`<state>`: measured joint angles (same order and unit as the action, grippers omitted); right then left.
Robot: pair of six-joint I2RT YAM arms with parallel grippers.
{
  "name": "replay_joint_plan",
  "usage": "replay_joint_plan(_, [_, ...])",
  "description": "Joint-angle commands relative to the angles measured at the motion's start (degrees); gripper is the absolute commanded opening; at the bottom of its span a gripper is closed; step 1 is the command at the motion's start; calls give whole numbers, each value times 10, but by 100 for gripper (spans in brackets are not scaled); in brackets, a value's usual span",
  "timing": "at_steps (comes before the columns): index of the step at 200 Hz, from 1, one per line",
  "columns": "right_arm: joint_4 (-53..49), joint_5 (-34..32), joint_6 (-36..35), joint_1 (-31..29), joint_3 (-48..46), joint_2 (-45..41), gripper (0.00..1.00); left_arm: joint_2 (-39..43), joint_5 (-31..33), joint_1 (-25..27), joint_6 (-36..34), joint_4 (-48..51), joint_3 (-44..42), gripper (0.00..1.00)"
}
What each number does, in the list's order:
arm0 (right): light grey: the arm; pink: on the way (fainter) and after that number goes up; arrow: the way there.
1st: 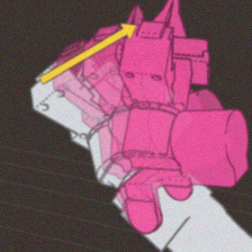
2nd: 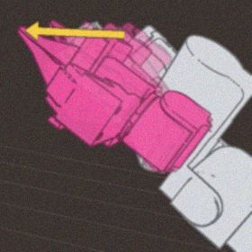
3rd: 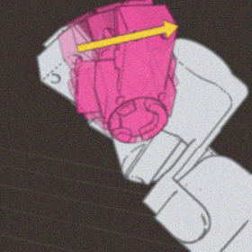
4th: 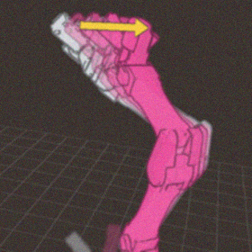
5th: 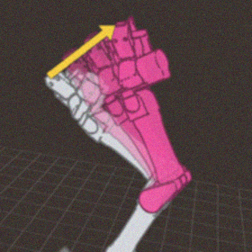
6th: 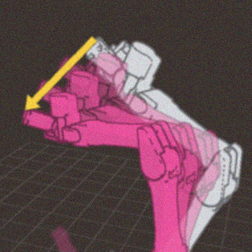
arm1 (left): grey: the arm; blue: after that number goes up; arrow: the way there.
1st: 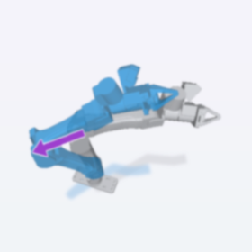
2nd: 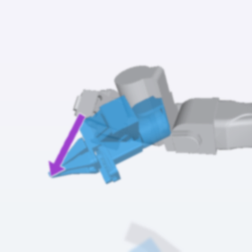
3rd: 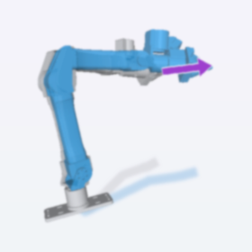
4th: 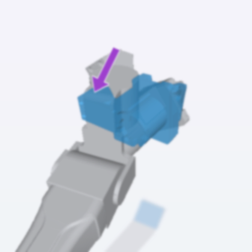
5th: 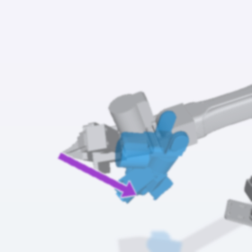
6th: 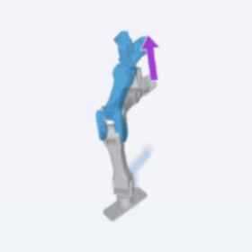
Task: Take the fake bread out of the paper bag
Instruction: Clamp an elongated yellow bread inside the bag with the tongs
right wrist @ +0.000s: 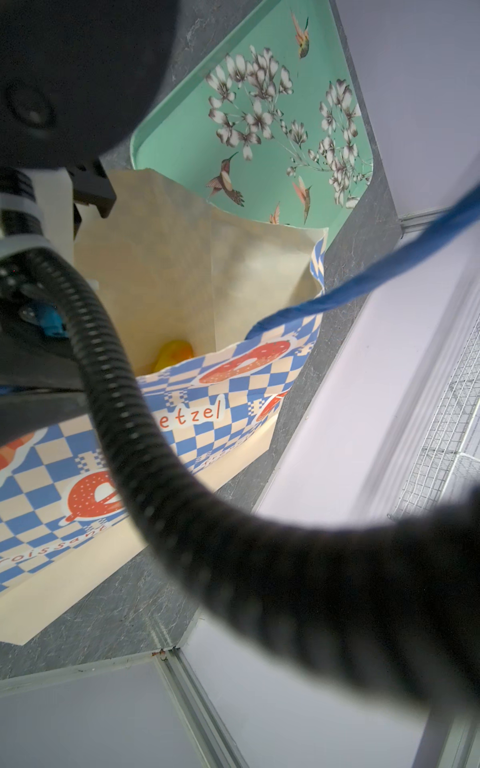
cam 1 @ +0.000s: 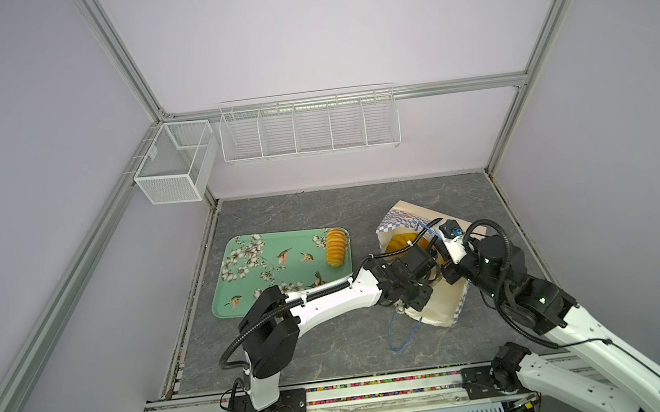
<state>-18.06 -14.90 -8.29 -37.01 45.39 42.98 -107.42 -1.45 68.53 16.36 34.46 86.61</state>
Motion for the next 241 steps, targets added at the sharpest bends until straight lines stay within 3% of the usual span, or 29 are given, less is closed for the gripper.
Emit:
replay_joint_plan(1, [12, 5, 7, -2, -7, 1, 7, -28, 9, 5, 37, -38, 39, 36])
replay_joint_plan(41, [13, 5, 7, -2, -8, 2, 7, -65, 65, 3, 69, 22, 76, 35])
replay_joint_plan(74, [9, 1, 5, -1, -7, -2, 7, -14, 95, -17, 101, 24, 10, 35])
replay_joint_plan(107, [12, -1, 5, -1, -14, -6, 7, 60, 77, -43, 119, -4, -77, 33])
replay_joint_plan(147, [21, 8, 12, -2, -15, 4, 7, 105, 41, -47, 136, -20, -116, 30])
replay_joint_plan(200, [21, 9, 16, -2, -4, 17, 7, 156, 8, -47, 146, -58, -158, 32])
replay_joint_plan(241, [16, 0, 28, -2, 0, 22, 7, 148, 5, -47, 184, -3, -133, 32])
